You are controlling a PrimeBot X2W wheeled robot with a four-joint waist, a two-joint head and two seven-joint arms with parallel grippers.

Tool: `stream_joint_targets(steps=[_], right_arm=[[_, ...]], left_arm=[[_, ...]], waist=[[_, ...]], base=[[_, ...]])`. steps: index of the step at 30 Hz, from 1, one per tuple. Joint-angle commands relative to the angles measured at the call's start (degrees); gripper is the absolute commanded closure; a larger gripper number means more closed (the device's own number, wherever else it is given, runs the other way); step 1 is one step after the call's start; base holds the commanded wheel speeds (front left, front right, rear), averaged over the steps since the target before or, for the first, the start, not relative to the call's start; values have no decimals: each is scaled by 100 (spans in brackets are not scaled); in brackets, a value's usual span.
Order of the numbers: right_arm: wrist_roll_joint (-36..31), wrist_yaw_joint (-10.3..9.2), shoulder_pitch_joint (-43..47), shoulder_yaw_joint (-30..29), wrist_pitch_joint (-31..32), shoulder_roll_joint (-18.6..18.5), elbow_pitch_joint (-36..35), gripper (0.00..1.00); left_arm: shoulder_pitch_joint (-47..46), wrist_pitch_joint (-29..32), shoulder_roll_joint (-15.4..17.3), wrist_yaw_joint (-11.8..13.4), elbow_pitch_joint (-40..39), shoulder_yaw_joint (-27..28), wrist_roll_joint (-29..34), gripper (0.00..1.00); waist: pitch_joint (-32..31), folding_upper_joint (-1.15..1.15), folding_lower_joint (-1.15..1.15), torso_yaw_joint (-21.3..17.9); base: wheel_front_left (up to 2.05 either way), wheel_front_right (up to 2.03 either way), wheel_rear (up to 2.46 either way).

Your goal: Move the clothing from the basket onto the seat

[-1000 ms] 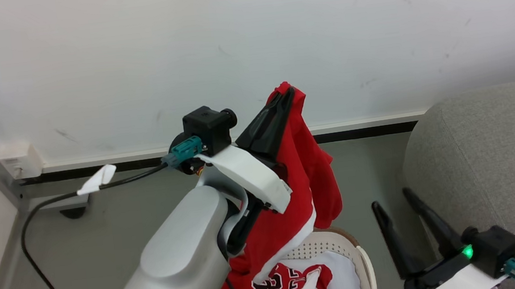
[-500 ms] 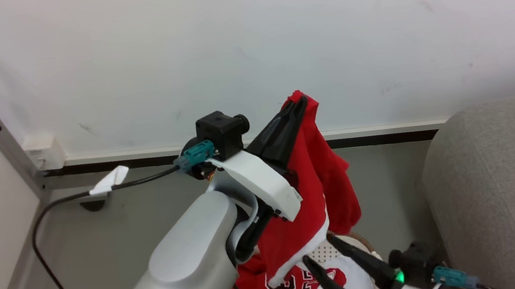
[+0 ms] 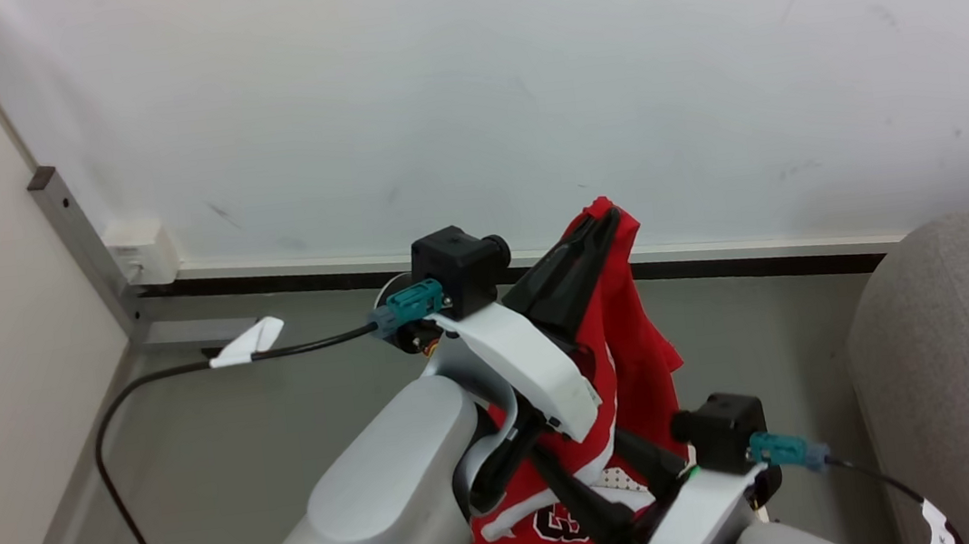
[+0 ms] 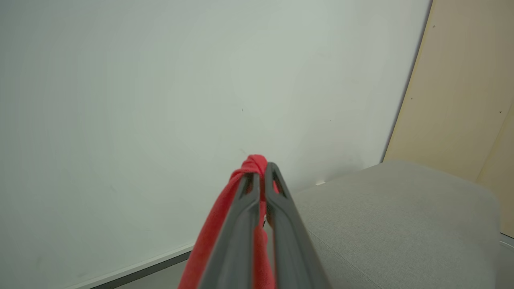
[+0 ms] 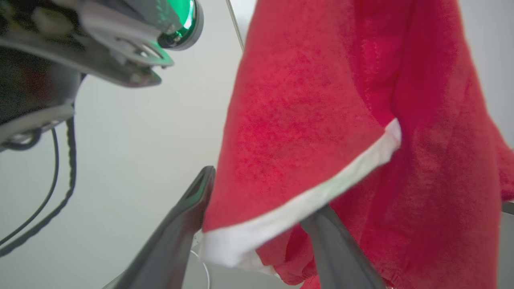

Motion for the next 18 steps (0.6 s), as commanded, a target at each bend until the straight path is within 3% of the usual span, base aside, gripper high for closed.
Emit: stream_joint_targets(steps=[1,2,3,4,5,6,18], right_arm=[[109,-10,-157,-26,4,46,108,0],[159,-10,-190,-85,4,72,161,0],[154,-10,-231,-103,5,84,245,29],[123,-10,-260,-108,4,95,327,72],[123,-10,-260,-108,4,95,327,72],[108,-10,-270,-129,4,108,398,100],[-374,-10,-29,-752,4,-33,532,100]], left_arm=[[-27,-15,5,2,14,-44,-99,100],[-30,-20,4,4,22,-61,-101,100],[-33,-25,2,7,30,-79,-124,100],[-38,-30,1,9,37,-101,-145,100],[-38,-30,1,9,37,-101,-145,100],[-42,-37,1,14,45,-121,-161,100],[-7,-129,-2,89,204,-161,-304,100]], waist=[[10,0,0,47],[12,0,0,64],[13,0,0,80],[13,0,0,96],[13,0,0,96],[14,0,0,110],[23,0,0,26]], base=[[0,0,0],[0,0,0],[0,0,0],[0,0,0],[0,0,0],[0,0,0],[0,0,0]])
